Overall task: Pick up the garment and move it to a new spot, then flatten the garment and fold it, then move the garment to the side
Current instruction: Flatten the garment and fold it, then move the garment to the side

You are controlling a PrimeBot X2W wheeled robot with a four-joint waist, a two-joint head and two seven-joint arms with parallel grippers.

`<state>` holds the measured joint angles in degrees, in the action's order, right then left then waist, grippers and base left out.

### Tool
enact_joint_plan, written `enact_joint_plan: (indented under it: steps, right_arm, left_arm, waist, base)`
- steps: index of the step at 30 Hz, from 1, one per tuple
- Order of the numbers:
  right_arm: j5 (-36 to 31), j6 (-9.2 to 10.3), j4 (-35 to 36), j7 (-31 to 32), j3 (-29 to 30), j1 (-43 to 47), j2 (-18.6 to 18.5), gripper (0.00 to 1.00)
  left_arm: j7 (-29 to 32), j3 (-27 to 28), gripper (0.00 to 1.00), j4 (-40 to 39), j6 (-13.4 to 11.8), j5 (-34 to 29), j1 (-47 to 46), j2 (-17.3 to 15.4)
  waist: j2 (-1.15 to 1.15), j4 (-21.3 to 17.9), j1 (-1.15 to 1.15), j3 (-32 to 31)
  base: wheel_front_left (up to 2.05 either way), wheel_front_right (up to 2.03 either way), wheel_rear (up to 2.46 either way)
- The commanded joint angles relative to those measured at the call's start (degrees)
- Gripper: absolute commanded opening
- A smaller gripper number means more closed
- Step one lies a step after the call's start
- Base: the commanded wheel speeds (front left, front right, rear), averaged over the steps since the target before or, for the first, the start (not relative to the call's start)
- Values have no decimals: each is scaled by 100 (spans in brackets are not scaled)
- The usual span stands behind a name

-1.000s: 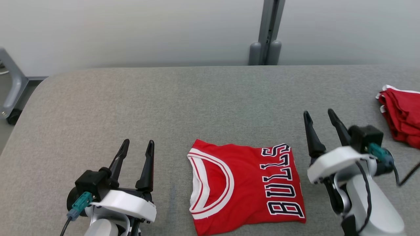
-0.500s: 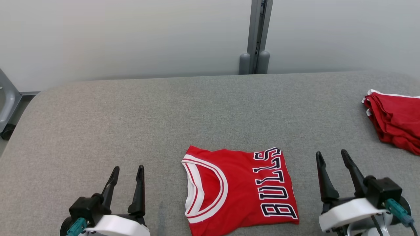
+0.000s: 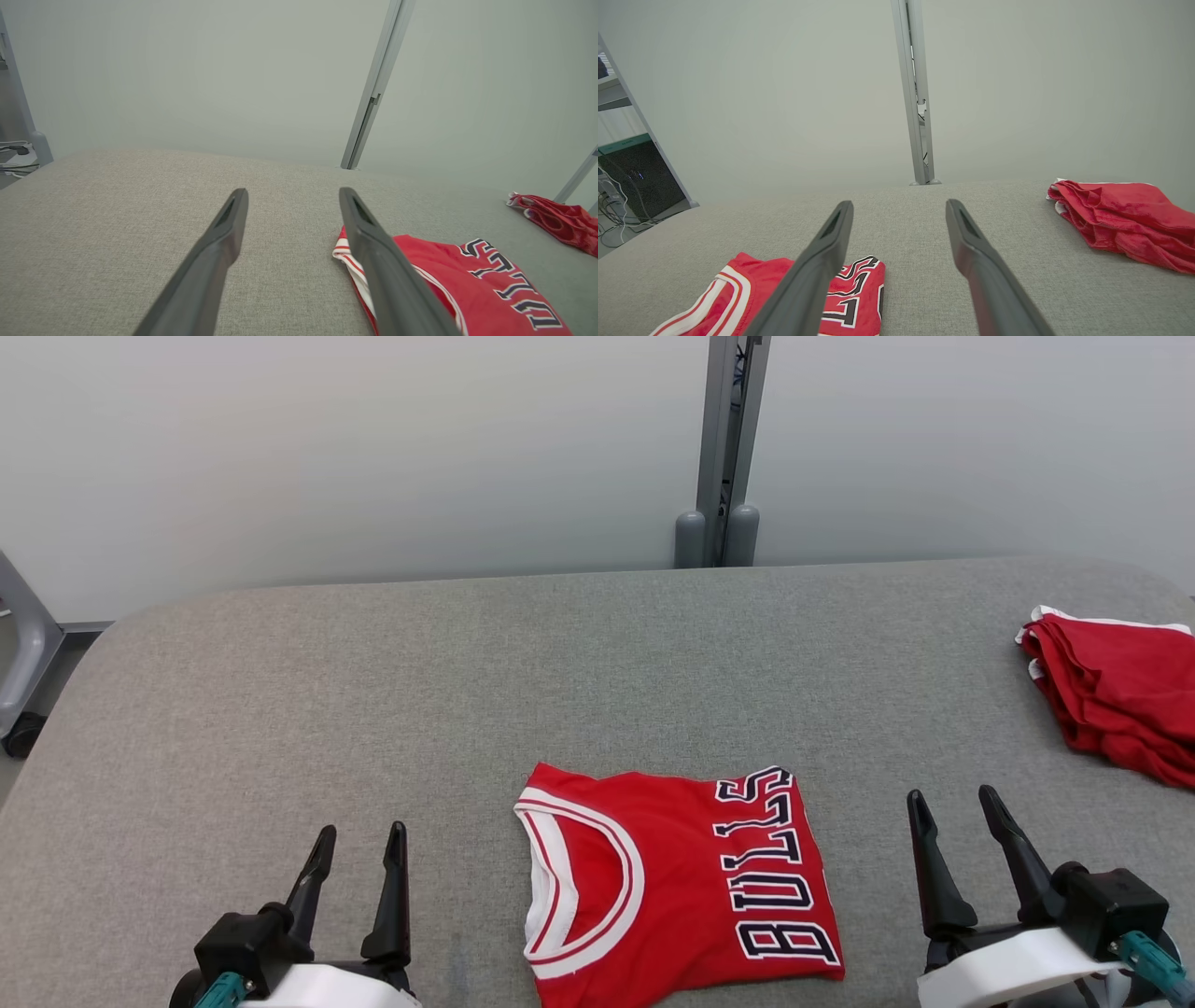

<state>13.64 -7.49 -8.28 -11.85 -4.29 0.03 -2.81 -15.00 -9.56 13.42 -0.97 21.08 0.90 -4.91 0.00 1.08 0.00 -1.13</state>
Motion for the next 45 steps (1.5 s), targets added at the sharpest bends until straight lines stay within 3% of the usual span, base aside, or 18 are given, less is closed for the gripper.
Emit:
enact_joint_plan:
  steps: [1,22,27,35,45]
  right_arm:
    - [17,-2,25,16,20,51,-25,100]
    - [-109,-2,-26,341,119,-116,-26,100]
    - [-153,-2,-107,1141,59,-441,-262,100]
    - [879,-2,-523,2773,-299,-874,-968,100]
    - [2213,-2,-1215,3603,-646,-1219,-1193,100]
  left_arm:
    - [-24,34,100,10,40,-51,38,-10]
    - [-24,113,100,113,159,-201,14,89]
    - [-24,101,100,144,188,-204,-54,102]
    - [-24,84,100,200,207,-172,-154,130]
    - [-24,92,100,174,243,-229,-325,154]
  waist:
    - [0,-1,0,-12]
    - [0,47,0,-45]
    - [0,126,0,2]
    - [0,363,0,132]
    - [0,698,0,422]
  base:
    - [0,0,0]
    - [0,0,0]
    - [0,0,0]
    - [0,0,0]
    - [0,0,0]
